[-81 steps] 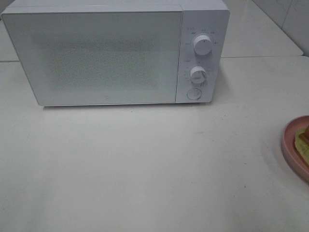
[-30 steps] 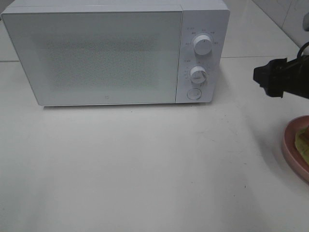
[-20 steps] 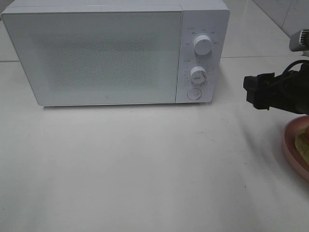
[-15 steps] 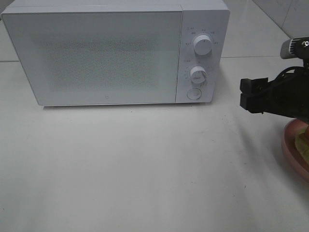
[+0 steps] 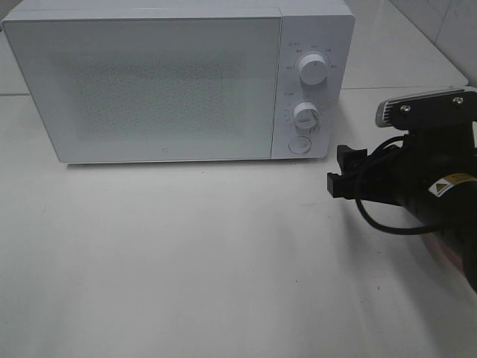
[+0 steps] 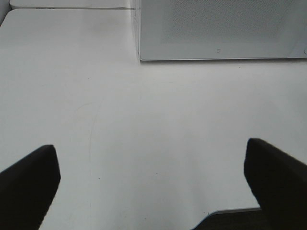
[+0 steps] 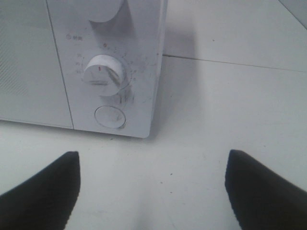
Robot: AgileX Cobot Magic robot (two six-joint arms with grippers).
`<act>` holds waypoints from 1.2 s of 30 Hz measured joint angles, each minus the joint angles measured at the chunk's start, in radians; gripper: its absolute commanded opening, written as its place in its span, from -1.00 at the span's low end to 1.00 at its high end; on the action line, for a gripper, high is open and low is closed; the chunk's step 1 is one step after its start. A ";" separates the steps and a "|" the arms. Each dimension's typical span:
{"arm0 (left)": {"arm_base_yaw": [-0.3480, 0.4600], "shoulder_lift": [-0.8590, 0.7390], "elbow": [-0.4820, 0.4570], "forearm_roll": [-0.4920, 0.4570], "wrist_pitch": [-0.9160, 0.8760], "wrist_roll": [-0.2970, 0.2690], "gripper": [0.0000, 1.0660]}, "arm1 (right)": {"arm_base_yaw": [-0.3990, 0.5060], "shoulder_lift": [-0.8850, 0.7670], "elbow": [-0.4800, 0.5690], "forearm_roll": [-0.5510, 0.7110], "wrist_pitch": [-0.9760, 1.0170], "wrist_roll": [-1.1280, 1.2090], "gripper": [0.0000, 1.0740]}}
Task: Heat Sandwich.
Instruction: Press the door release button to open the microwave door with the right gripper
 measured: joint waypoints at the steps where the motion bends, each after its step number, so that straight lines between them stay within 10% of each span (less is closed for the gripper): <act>1: 0.000 0.000 0.000 0.000 0.000 0.000 0.83 | 0.000 0.000 0.000 0.000 0.000 0.000 0.41; 20: 0.000 0.000 0.000 0.000 0.000 0.000 0.83 | 0.131 0.062 -0.001 0.070 -0.066 0.215 0.39; 36: 0.000 0.000 0.000 0.000 0.000 0.000 0.83 | 0.131 0.062 -0.001 0.070 -0.068 1.176 0.01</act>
